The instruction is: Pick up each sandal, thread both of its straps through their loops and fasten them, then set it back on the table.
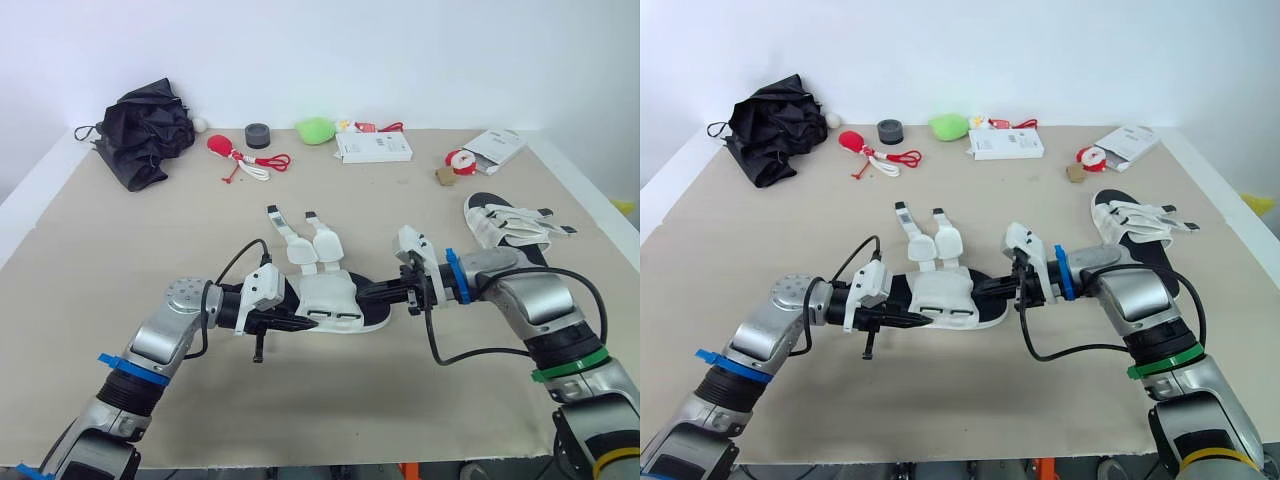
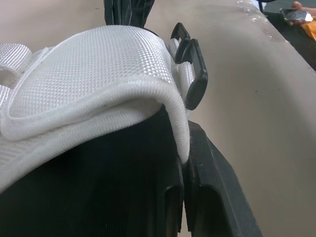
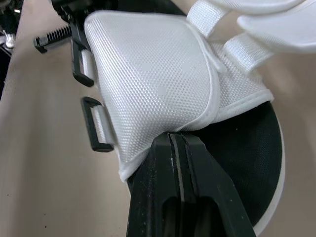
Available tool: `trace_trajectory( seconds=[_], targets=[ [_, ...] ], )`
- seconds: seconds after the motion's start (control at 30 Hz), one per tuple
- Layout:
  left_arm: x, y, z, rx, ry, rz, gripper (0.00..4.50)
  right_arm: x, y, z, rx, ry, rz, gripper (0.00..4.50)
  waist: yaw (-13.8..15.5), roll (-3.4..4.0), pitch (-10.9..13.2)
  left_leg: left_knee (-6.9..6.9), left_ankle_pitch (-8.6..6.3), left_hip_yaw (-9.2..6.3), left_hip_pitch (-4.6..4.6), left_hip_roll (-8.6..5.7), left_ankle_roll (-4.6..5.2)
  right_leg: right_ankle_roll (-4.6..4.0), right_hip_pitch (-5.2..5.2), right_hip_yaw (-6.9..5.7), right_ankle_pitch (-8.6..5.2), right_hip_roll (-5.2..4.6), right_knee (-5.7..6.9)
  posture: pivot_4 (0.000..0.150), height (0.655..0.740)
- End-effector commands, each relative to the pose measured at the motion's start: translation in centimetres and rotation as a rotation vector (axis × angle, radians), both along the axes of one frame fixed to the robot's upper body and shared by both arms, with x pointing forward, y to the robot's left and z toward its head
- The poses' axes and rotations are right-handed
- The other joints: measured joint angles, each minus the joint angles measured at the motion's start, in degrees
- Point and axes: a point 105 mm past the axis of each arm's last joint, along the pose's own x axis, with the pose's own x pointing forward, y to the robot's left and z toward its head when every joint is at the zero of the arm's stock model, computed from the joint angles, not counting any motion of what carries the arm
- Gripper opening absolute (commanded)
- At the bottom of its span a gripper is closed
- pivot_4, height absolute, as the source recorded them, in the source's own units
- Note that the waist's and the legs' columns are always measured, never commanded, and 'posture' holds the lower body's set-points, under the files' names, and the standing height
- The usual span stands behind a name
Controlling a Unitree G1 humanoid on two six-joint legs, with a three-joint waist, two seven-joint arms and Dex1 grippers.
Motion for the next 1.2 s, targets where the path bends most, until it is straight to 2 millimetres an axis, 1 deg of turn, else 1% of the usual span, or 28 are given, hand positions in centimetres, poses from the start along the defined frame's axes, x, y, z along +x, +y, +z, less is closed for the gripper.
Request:
trace_trajectory(
  seconds=[0.03, 0.13, 0.2, 0.3, 0.43, 0.5, 0.57, 0.63, 0.77, 0.93, 1.0, 1.07, 1.2],
  targets=[
    [-0.2, -0.7, 0.6, -0.030, -0.014, -0.030, 0.00, 0.2, 0.0, 0.4, -0.021, -0.036, 0.023, 0.10, 0.0, 0.00, 0.0, 0.00, 0.00, 0.00, 0.00, 0.00, 0.00, 0.00, 0.00, -0.01, 0.01, 0.00, 0.00, 0.150, 0.7400],
    [0.0, -0.7, 0.7, -0.035, -0.011, -0.024, 0.00, 0.7, -0.7, 0.1, -0.035, -0.034, -0.008, 0.10, 0.0, 0.00, 0.0, 0.04, 0.00, 0.00, 0.00, 0.00, 0.00, 0.00, 0.01, -0.01, 0.02, -0.01, 0.01, 0.150, 0.7400],
    [0.0, -0.6, 0.7, -0.032, -0.013, -0.024, 0.00, 0.7, -0.7, 0.1, -0.026, -0.028, -0.006, 0.10, 0.0, 0.00, 0.0, 0.04, 0.00, 0.01, 0.00, 0.00, 0.00, 0.00, 0.01, 0.00, 0.04, -0.01, 0.01, 0.150, 0.7400],
    [-0.1, -0.6, 0.6, -0.033, -0.010, -0.028, 0.00, 0.4, 0.0, 0.2, -0.010, -0.021, 0.019, 0.10, 0.0, 0.00, 0.0, 0.04, 0.00, 0.00, 0.00, 0.00, 0.00, -0.01, 0.01, -0.01, 0.04, 0.00, 0.03, 0.150, 0.7400],
    [-0.2, -0.8, 0.5, -0.024, -0.014, -0.047, 0.00, 0.2, 1.7, 0.6, 0.048, -0.001, 0.048, 0.10, 0.0, 0.00, 0.0, 0.04, 0.02, 0.00, 0.01, 0.01, -0.03, -0.03, 0.00, 0.00, 0.05, 0.01, 0.06, 0.150, 0.7400],
    [-0.3, -0.8, 0.4, -0.011, -0.030, -0.069, 0.00, 0.1, 1.9, 0.0, 0.031, 0.011, 0.055, 0.10, 0.1, 0.00, 0.0, 0.05, 0.03, 0.00, 0.01, 0.01, -0.03, -0.03, 0.00, -0.01, 0.05, 0.00, 0.06, 0.150, 0.7400],
    [-0.3, -0.7, 0.3, 0.000, -0.043, -0.083, 0.00, -0.3, 1.7, -0.7, 0.014, 0.029, 0.061, 0.10, 0.0, 0.00, 0.0, 0.06, 0.02, 0.01, 0.00, 0.00, -0.02, -0.03, 0.00, 0.00, 0.05, -0.02, 0.06, 0.150, 0.7400],
    [-0.2, -0.7, 0.3, 0.001, -0.044, -0.083, 0.00, -0.5, 1.6, -0.7, 0.017, 0.035, 0.059, 0.10, 0.0, 0.01, 0.0, 0.06, 0.02, 0.01, 0.00, 0.00, -0.02, -0.03, 0.00, -0.01, 0.05, -0.02, 0.06, 0.150, 0.7400],
    [-0.1, -0.7, 0.4, -0.001, -0.042, -0.083, 0.00, -0.4, 1.2, -0.9, 0.012, 0.035, 0.046, 0.10, 0.0, 0.01, 0.0, 0.06, 0.05, -0.01, 0.01, 0.01, -0.03, -0.06, 0.00, -0.02, 0.07, 0.01, 0.09, 0.150, 0.7400],
    [0.2, -1.2, 0.6, -0.008, -0.043, -0.086, 0.00, -0.3, 0.8, -1.7, -0.016, 0.039, 0.031, 0.10, 0.1, 0.02, 0.0, 0.07, 0.07, 0.00, 0.01, 0.00, 0.00, -0.04, 0.01, -0.03, 0.10, 0.00, 0.09, 0.150, 0.7400],
    [0.4, -1.5, 0.9, -0.023, -0.033, -0.076, 0.00, -0.1, 0.1, -2.8, -0.078, 0.022, 0.006, 0.10, 0.1, 0.03, 0.0, 0.09, 0.08, 0.00, 0.01, 0.00, 0.01, -0.02, 0.02, -0.02, 0.12, 0.00, 0.09, 0.150, 0.7400],
    [0.4, -1.7, 1.3, -0.043, -0.017, -0.075, 0.00, -0.3, -0.5, -3.8, -0.116, 0.028, -0.001, 0.10, 0.1, 0.04, 0.0, 0.16, 0.09, -0.01, 0.01, -0.01, 0.03, 0.03, 0.05, -0.04, 0.15, -0.01, 0.09, 0.150, 0.7400],
    [0.1, -2.0, 1.8, -0.051, 0.003, -0.085, 0.00, -0.3, -0.8, -3.6, -0.100, 0.033, -0.004, 0.10, 0.1, 0.04, 0.0, 0.34, 0.08, -0.02, 0.01, -0.01, 0.07, 0.14, 0.13, -0.03, 0.20, -0.02, 0.08, 0.150, 0.7400]
  ],
)
